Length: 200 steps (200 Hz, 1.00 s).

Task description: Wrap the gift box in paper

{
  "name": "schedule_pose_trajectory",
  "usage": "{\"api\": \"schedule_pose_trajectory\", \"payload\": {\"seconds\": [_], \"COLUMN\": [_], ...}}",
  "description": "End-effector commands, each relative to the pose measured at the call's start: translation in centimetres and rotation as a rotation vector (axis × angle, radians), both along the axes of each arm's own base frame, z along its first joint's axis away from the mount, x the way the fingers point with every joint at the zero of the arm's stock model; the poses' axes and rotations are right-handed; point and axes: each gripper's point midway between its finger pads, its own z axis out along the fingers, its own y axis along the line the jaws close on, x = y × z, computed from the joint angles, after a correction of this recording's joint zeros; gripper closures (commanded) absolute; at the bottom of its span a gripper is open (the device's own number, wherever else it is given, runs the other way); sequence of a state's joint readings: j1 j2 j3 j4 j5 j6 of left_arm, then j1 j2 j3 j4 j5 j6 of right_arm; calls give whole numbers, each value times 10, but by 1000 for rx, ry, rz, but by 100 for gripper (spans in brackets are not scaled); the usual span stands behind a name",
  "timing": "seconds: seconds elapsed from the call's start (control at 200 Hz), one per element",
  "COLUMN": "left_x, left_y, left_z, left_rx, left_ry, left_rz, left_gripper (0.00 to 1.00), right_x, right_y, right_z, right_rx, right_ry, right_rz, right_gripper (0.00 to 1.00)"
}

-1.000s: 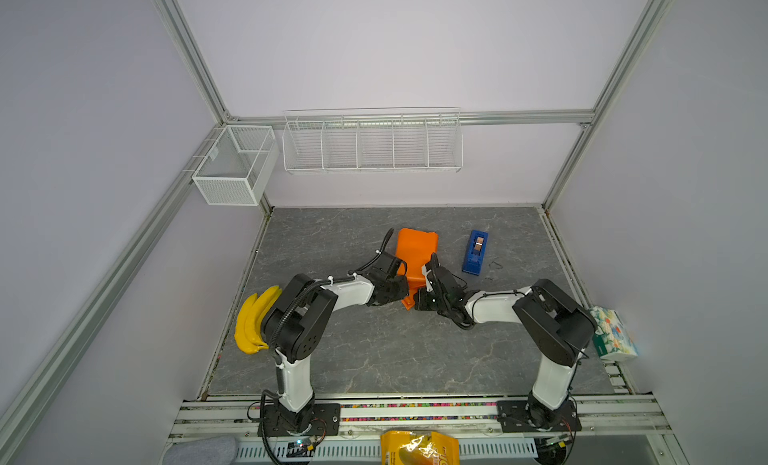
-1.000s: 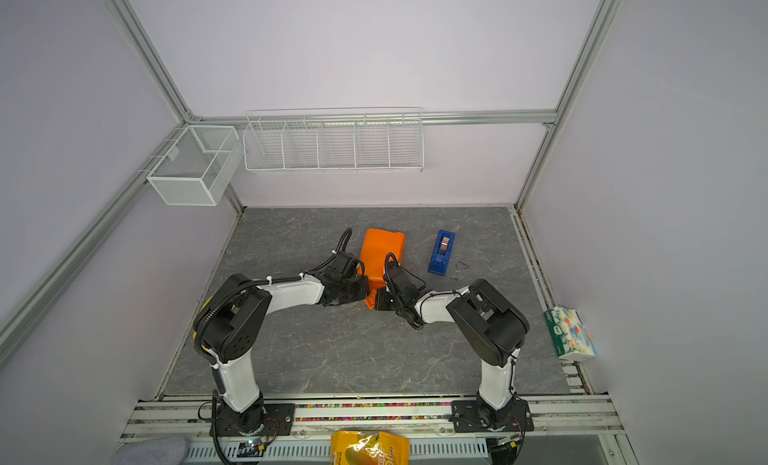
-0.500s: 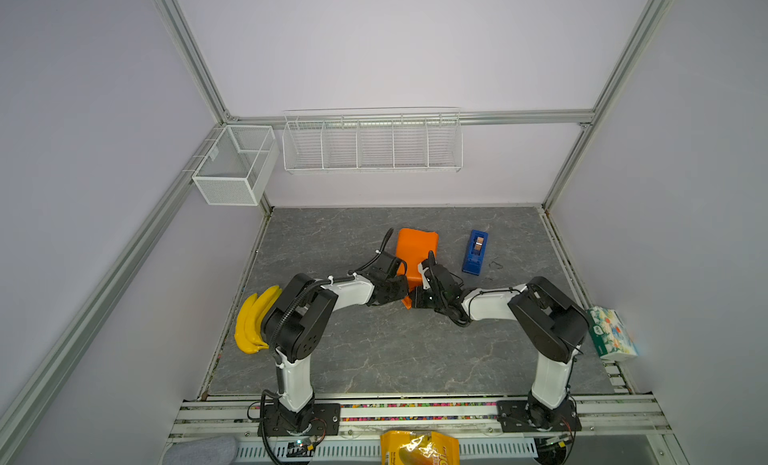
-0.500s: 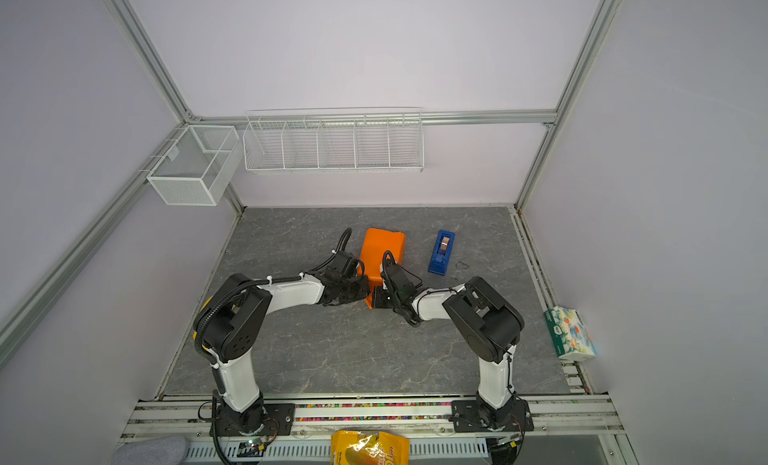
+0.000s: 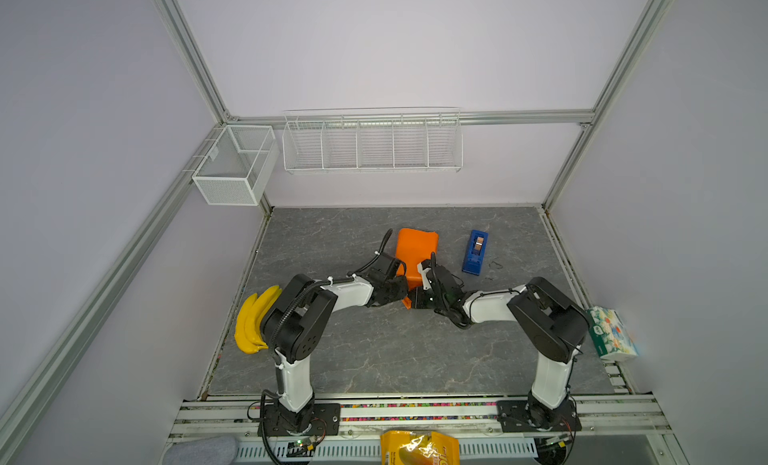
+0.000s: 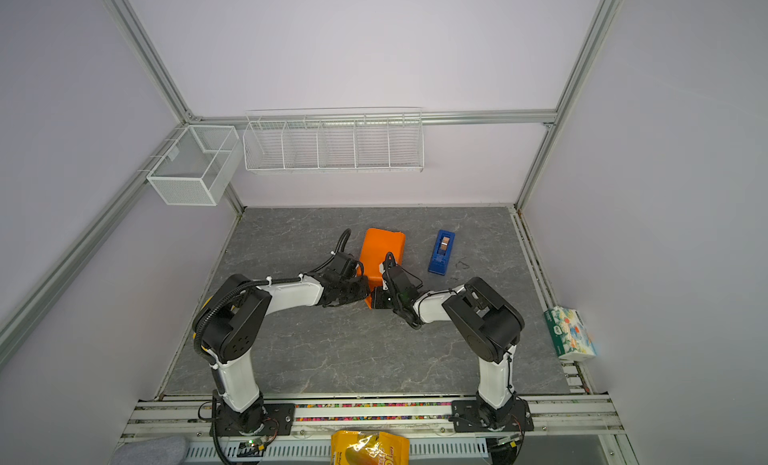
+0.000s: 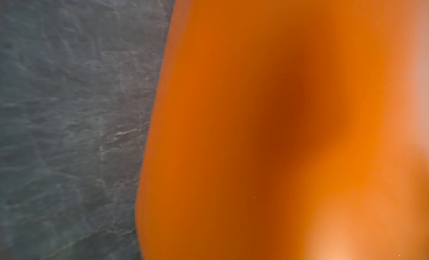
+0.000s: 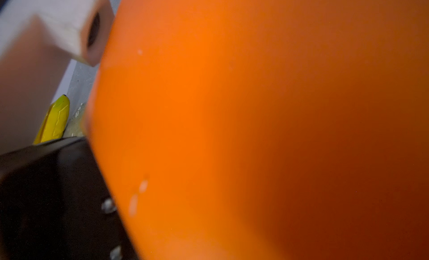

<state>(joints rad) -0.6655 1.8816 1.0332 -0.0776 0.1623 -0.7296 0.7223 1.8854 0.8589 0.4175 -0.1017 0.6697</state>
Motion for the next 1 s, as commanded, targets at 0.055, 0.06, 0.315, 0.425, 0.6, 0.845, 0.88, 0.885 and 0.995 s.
{"api": "schedule_pose_trajectory", "payload": {"seconds": [0.055, 0.06, 0.315, 0.425, 0.6, 0.845, 0.88, 0.885, 0.995], "left_x": [-7, -7, -7, -6, -5, -14, -17, -18, -29], "left_y": [6, 7, 6, 6, 7, 24, 26, 26, 23], "left_z": [-11, -12, -11, -8, 5, 25, 23, 23, 15], "left_rx": [14, 15, 14, 12, 9, 32, 24, 21, -44], "left_ry": [39, 40, 40, 34, 9, -4, 10, 12, 71], "left_rz": [9, 10, 9, 10, 11, 57, 65, 66, 90], "left_gripper": [100, 100, 100, 100, 100, 89, 87, 86, 81], "right_x": [4, 4, 19, 19, 16, 16, 15, 15, 16], "right_y": [5, 5, -3, -13, -14, -14, -14, -14, -14], "right_z": [-1, -1, -18, -29, -34, -34, -34, -34, -34], "right_rx": [17, 16, -26, -56, -72, -68, -68, -68, -67], "right_ry": [-4, -3, 42, 86, 109, 111, 111, 111, 109], "right_rz": [5, 6, -53, -91, -92, -88, -88, -88, -87], "right_gripper": [93, 93, 93, 93, 93, 93, 93, 93, 93]}}
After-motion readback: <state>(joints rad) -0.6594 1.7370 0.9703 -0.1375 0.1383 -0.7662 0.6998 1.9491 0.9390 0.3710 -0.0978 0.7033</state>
